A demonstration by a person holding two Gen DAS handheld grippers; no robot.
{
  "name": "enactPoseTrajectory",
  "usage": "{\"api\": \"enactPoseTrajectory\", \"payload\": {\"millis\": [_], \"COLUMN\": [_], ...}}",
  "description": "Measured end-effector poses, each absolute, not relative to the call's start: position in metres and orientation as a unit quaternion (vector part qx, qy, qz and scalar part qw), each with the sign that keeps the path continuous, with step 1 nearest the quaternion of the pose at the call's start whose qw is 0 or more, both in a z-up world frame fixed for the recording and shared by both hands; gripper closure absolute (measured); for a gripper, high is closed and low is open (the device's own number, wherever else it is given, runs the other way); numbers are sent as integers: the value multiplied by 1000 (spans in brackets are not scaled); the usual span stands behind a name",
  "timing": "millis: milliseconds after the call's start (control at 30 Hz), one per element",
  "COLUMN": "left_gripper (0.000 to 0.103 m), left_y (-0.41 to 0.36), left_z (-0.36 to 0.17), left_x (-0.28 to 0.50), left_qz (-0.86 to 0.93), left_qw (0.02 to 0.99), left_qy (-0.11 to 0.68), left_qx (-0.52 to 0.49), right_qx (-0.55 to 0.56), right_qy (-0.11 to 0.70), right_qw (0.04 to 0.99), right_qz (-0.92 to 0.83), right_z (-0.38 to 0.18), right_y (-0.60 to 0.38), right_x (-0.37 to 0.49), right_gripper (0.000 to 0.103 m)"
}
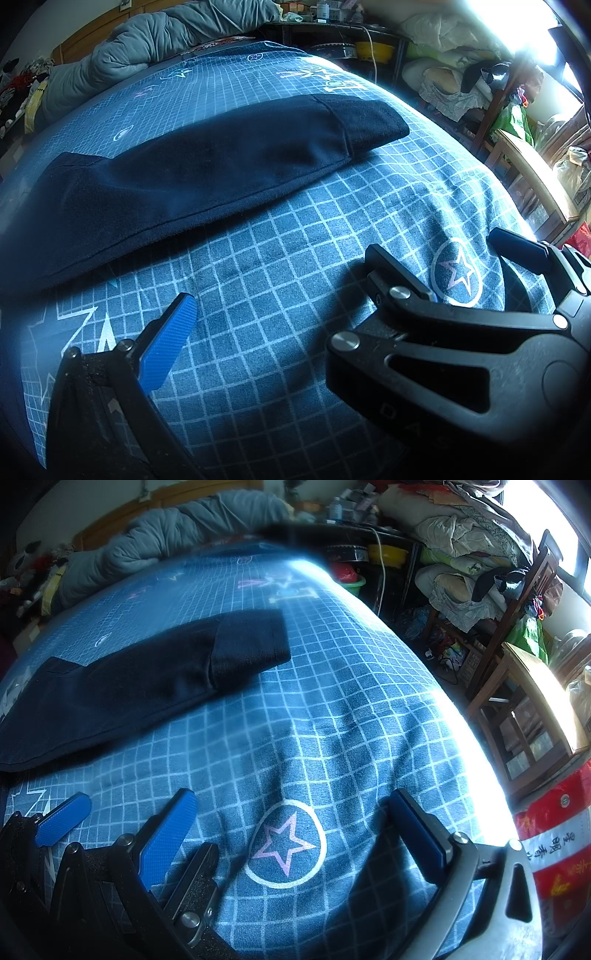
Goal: Fold small clothes
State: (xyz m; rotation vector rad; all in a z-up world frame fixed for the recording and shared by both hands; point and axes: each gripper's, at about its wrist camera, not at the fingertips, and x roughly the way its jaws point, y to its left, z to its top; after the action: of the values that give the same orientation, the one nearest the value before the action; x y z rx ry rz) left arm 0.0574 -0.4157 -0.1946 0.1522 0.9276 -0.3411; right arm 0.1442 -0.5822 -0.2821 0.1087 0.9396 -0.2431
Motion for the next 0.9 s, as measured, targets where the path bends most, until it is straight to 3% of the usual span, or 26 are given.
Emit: {"api": "enactPoseTrajectory", "payload": {"millis": [900], "left_gripper": [0], "left_y": [-417], "left_z": [-195], "left_x": [59], "left_qz": [-164], "left_qw": [878], "left_qy": [445], "left_qx": [73], "right_qx": [52], "right_qy": [450], "right_qw": [884], "right_qz": [-116], "right_z": [-282], "right_y": [-582], "right_x": [144], "right_gripper": [0]}}
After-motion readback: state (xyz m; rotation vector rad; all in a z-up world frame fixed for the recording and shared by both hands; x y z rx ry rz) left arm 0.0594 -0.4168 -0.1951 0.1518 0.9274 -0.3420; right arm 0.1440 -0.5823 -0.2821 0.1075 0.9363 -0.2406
